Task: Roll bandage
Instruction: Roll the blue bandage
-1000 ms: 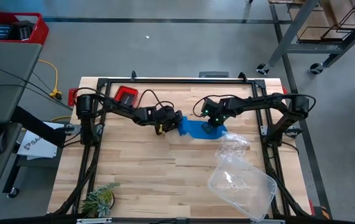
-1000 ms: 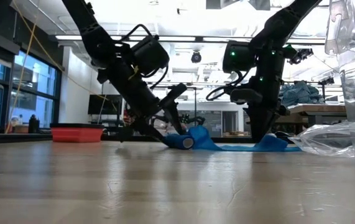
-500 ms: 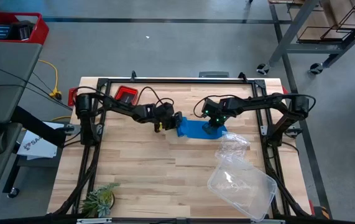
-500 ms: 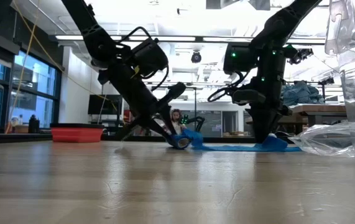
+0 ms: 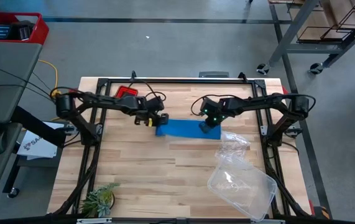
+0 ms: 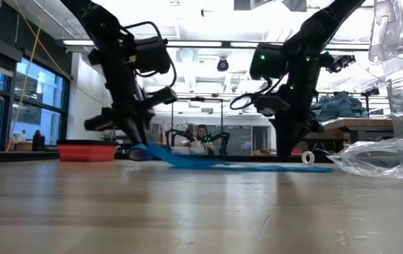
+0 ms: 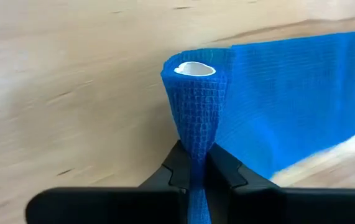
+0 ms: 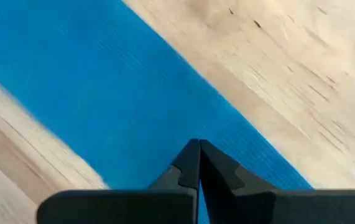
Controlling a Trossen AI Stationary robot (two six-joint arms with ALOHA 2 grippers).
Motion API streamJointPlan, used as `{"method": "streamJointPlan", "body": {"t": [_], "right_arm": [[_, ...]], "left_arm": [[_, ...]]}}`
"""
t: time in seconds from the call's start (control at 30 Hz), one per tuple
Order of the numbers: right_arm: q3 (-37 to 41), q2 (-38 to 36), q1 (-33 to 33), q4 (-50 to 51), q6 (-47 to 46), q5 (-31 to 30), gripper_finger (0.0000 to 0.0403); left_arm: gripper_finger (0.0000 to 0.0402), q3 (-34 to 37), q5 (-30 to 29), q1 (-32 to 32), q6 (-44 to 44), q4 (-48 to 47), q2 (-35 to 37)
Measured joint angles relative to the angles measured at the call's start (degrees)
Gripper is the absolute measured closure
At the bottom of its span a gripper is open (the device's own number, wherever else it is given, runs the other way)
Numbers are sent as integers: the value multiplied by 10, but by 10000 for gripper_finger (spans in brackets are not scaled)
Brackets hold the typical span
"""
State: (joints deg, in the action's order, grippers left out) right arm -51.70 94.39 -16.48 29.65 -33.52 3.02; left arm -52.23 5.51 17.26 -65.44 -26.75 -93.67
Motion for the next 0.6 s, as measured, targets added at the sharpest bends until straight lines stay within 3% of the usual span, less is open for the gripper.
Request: {"method": "streamJointPlan", "body": {"t": [0.23, 0.6], "right_arm": [[0, 0, 28, -12, -29, 5, 403], [0, 45, 70, -21, -82, 2, 403]], "left_arm": [[383, 0, -30, -16, 6, -81, 6], [379, -1, -62, -23, -6, -88, 6]]}}
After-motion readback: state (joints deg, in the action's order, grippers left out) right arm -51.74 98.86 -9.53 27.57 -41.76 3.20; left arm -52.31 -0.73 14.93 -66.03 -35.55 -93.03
